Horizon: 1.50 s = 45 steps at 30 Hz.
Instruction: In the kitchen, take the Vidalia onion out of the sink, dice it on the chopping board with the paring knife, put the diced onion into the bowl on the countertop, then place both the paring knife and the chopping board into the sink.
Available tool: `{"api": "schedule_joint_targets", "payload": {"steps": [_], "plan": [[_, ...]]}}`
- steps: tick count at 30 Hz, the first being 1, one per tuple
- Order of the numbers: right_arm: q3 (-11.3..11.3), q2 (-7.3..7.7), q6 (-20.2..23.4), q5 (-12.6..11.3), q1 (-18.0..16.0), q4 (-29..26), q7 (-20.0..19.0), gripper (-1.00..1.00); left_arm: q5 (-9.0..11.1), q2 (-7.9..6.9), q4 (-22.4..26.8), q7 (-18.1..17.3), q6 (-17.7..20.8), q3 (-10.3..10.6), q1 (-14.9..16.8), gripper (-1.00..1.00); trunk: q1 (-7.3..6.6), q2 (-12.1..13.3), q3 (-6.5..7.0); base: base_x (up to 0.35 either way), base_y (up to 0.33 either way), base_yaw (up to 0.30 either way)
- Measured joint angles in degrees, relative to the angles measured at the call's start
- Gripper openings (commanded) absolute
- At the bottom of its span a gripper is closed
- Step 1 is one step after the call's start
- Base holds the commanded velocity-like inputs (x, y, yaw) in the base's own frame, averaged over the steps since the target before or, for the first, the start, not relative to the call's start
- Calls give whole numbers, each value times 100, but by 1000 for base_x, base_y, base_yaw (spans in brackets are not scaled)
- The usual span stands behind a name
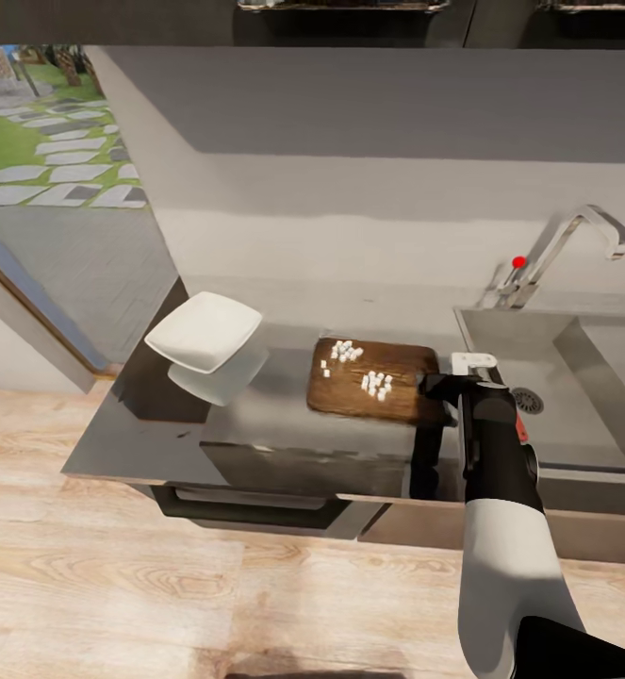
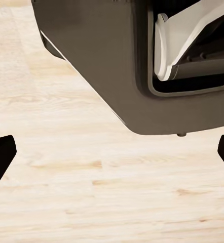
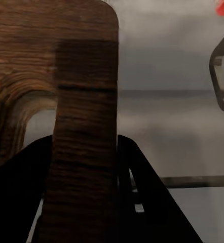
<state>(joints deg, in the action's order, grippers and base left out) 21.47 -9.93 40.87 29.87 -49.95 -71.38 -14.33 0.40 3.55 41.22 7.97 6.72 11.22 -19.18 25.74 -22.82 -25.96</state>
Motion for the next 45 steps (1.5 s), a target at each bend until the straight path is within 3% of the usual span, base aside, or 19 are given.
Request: {"api": "schedule_joint_targets", "payload": {"steps": [45], "plan": [[0,0,2,-21,0,0,0,-100,0,0,9,0,0,0,-3,100,0,0,410,0,0,0]]}}
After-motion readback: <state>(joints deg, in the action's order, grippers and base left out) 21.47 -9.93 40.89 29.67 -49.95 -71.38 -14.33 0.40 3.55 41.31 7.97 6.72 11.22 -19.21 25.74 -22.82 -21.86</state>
